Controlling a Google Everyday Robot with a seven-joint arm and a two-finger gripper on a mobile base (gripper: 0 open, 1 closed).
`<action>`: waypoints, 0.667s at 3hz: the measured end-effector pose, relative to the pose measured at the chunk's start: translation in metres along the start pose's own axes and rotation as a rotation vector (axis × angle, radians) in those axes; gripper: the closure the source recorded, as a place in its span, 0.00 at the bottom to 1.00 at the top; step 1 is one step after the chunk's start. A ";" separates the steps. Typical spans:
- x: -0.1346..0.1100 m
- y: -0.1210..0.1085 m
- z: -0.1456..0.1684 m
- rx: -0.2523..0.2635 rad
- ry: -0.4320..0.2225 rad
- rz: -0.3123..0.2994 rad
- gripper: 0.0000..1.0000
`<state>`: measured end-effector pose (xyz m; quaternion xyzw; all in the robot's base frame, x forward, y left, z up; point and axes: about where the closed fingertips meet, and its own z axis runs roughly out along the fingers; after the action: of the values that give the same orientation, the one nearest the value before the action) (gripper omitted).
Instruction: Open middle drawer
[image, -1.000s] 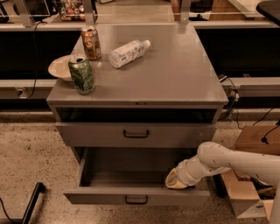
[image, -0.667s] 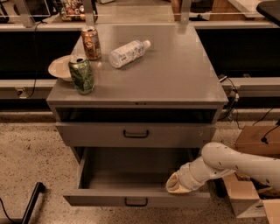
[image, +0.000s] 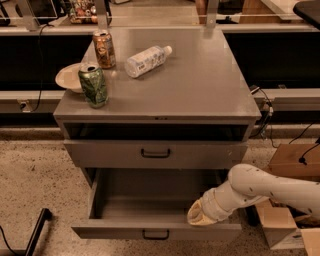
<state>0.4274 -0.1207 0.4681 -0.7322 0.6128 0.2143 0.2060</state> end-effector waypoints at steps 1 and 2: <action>-0.003 -0.035 -0.001 0.079 0.033 0.040 1.00; 0.004 -0.070 0.010 0.138 0.061 0.083 1.00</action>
Offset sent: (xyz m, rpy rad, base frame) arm 0.1135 0.0186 -0.0238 -0.0696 -0.1117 -0.2422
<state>0.4962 -0.1071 0.4599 -0.6964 0.6619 0.1575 0.2283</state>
